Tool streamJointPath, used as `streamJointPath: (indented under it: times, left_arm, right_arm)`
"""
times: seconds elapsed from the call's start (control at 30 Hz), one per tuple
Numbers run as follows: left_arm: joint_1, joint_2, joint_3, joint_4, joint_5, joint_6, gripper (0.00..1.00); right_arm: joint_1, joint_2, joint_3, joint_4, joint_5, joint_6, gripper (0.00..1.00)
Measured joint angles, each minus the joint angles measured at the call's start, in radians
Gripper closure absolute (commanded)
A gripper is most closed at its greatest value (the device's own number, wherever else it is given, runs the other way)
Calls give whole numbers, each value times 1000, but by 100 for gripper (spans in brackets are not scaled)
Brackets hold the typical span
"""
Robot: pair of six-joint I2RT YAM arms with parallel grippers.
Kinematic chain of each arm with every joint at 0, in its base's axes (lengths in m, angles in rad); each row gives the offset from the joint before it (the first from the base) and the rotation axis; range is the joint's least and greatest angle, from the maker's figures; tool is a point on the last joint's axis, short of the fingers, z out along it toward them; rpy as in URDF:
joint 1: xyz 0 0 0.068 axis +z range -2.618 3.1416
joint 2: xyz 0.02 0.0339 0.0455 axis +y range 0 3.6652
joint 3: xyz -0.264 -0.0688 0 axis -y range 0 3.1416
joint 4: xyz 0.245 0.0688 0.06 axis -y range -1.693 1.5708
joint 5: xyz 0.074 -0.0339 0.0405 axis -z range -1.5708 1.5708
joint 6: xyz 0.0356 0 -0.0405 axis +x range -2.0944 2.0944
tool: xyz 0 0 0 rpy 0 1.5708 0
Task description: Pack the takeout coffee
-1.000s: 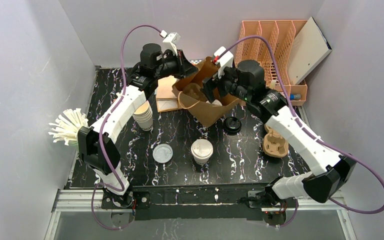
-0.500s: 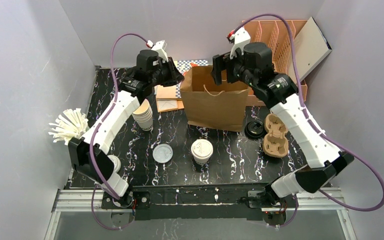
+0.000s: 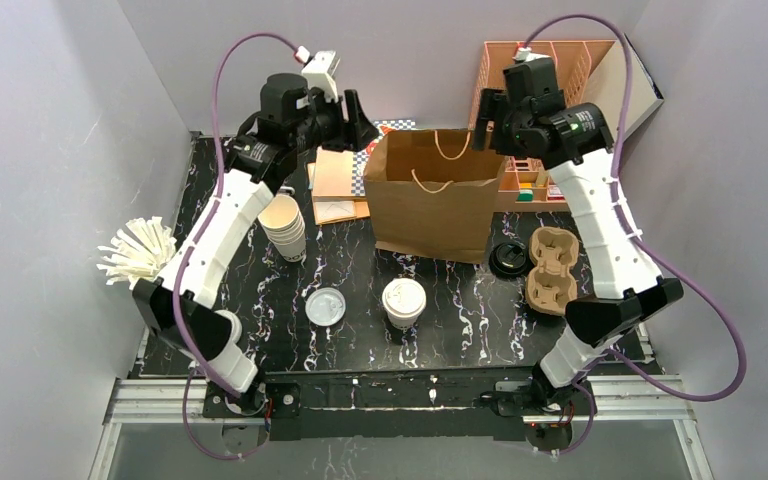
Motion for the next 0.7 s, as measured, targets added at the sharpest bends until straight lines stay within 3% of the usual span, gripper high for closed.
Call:
streamJointPath:
  times: [0.17,0.4,0.57,0.7]
  left_arm:
    - [0,142,180,0,147,127,29]
    - [0,336,299,-2,336,274,30]
    - [0,390,302,-16,393,330,41]
    - [0,395,313,-16,395,338,67]
  right_arm:
    - [-87,-10,-12,-66,-8,75,28]
    - [-142,-15,-19,-112,-68,111,47]
    - [-144,-13,-19,-114,-93,121,64]
    - [-144,-13,-44,-103,-106,123,74]
